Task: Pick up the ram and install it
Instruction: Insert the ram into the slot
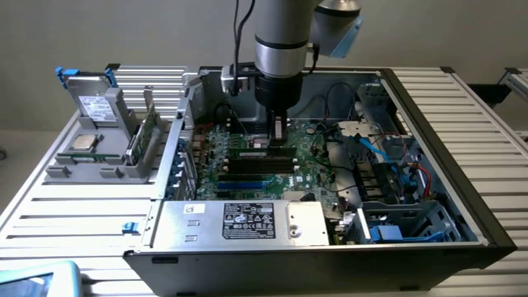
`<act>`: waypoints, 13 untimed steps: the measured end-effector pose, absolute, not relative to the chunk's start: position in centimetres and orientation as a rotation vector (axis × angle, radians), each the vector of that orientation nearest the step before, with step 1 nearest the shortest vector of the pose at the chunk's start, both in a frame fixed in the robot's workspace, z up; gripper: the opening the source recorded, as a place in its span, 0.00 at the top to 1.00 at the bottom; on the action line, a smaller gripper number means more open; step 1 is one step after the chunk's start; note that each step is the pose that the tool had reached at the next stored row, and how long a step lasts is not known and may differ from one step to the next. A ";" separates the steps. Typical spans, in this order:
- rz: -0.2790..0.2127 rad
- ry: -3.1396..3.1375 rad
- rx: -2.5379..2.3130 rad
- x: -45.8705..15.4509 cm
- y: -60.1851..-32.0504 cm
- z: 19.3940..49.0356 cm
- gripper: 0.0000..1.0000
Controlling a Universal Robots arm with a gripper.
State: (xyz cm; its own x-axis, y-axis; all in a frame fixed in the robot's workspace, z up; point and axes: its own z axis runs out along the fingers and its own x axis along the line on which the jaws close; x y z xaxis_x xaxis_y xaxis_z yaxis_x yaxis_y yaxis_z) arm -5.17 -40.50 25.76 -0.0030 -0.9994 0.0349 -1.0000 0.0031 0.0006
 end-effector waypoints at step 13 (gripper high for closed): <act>0.048 -2.212 2.204 -5.4 -40.5 24.8 0.87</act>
State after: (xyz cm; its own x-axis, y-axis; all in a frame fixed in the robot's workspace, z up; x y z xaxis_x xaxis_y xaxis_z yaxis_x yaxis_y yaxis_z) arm -5.35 -40.52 24.80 -0.0035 -0.9994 0.0349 -1.0000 0.0032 -0.0088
